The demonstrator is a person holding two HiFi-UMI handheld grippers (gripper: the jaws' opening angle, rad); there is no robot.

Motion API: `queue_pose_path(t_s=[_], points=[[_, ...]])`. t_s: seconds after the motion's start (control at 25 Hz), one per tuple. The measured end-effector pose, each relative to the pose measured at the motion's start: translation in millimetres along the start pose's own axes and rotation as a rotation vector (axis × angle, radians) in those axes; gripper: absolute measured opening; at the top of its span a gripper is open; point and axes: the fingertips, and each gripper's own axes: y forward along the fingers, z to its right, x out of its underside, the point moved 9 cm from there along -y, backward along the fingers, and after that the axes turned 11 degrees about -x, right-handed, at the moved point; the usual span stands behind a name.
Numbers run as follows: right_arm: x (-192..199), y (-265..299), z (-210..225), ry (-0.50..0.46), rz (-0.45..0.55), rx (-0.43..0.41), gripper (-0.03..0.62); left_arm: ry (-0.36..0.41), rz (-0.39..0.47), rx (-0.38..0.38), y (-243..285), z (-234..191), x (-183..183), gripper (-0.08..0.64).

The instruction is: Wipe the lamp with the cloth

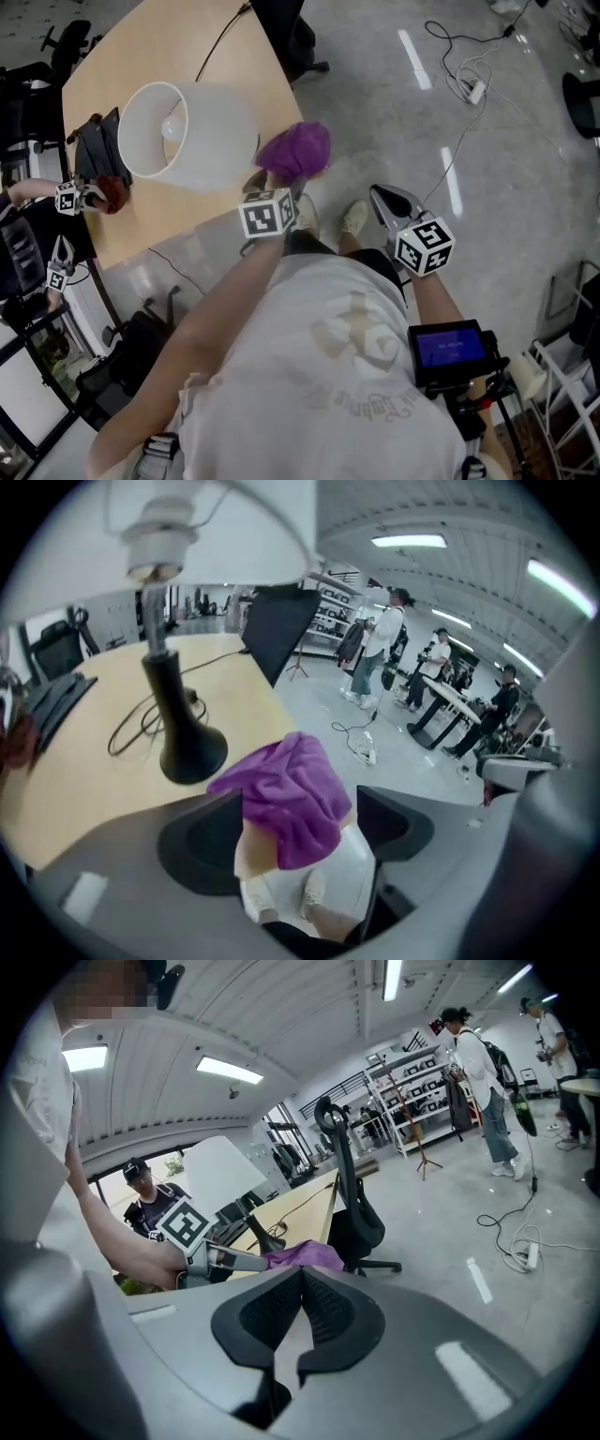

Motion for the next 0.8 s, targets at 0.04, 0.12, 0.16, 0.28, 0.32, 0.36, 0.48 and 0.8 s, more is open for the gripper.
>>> queue_pose_path(t_s=[0.04,0.12,0.16,0.28,0.32,0.36,0.48,0.8], points=[[0.9,-0.5,0.8,0.000,0.002,0.001,0.014,0.041,0.021,-0.018,-0.2,6.7,-7.5,0.382],[3.9,-2.4,3.0,0.007,0.009,0.009,0.014,0.092,0.042,-0.038,4.5,18.5,-19.3,0.383],[5.6,-3.8,4.2,0.012,0.013,0.015,0.015,0.099,0.033,-0.044,10.8,22.3,-22.7,0.385],[11.9,-10.2,8.3,0.031,0.028,0.032,0.014,0.074,-0.054,-0.060,41.8,26.3,-19.9,0.405],[14.5,-13.6,9.7,0.037,0.032,0.038,0.014,0.069,-0.080,-0.070,51.5,26.6,-17.5,0.417],[17.1,-17.6,11.1,0.044,0.036,0.045,0.014,0.073,-0.096,-0.081,59.2,27.2,-16.0,0.422],[22.1,-33.2,15.5,0.062,0.045,0.069,0.014,0.102,-0.116,-0.111,71.9,30.7,-14.9,0.425],[30.5,-65.4,30.7,0.108,0.074,0.093,0.014,0.196,-0.029,-0.113,71.6,37.8,-0.8,0.389]])
